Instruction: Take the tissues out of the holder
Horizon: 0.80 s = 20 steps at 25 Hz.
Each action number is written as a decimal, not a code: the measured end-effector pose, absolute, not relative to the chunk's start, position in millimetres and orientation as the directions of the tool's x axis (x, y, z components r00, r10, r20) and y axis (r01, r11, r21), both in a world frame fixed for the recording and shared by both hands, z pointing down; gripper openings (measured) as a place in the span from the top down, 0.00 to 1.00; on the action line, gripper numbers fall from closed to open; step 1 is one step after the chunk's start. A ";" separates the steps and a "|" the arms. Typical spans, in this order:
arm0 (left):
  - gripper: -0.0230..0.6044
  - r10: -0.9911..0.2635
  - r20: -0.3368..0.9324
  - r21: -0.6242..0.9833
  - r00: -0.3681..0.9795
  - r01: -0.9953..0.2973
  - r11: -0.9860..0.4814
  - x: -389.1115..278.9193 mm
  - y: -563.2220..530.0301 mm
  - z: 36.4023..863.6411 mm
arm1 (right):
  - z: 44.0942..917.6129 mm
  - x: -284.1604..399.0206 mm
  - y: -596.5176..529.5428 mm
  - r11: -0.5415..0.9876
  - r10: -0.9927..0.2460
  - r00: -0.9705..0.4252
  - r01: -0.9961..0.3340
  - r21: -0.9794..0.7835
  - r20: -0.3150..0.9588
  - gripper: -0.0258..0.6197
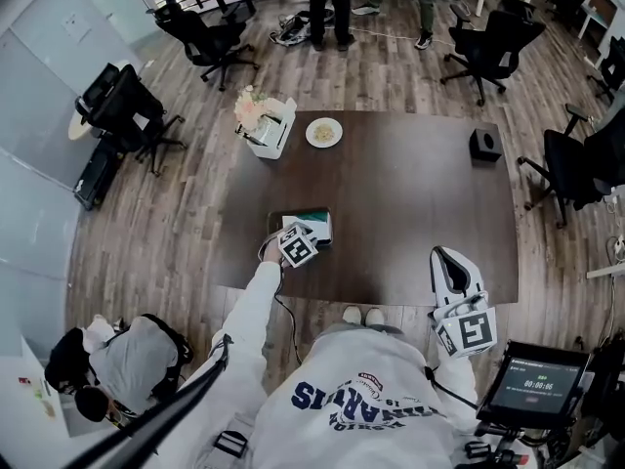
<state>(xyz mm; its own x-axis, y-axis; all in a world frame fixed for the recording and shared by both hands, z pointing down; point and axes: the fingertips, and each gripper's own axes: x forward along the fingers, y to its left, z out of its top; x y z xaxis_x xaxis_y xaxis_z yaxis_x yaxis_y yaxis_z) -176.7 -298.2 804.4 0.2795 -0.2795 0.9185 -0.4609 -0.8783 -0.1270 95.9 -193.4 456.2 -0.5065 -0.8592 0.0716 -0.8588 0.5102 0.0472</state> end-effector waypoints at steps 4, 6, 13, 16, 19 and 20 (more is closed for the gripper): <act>0.78 -0.224 0.946 -0.113 0.233 -0.409 -0.905 -183.4 -299.0 823.2 | 453.3 94.4 -197.9 0.502 -0.864 -0.498 -0.863 0.052 0.075 0.94; 0.77 -0.213 0.952 -0.115 0.219 -0.390 -0.914 -182.5 -302.1 829.3 | 451.9 94.0 -199.3 0.500 -0.865 -0.496 -0.864 0.052 0.077 0.94; 0.77 -0.142 0.976 -0.079 0.162 -0.346 -0.935 -184.3 -303.5 846.9 | 449.2 93.0 -203.1 0.493 -0.868 -0.487 -0.868 0.055 0.092 0.94; 0.77 -0.144 0.979 -0.089 0.147 -0.334 -0.938 -183.1 -304.7 852.1 | 449.3 96.1 -203.7 0.483 -0.874 -0.477 -0.874 0.054 0.096 0.94; 0.77 -0.154 0.977 -0.099 0.148 -0.327 -0.940 -182.7 -305.4 855.9 | 450.3 97.6 -203.6 0.477 -0.877 -0.470 -0.878 0.051 0.101 0.94; 0.77 -0.159 0.975 -0.102 0.154 -0.325 -0.940 -181.7 -306.3 857.0 | 450.8 98.1 -203.5 0.475 -0.878 -0.468 -0.879 0.051 0.103 0.94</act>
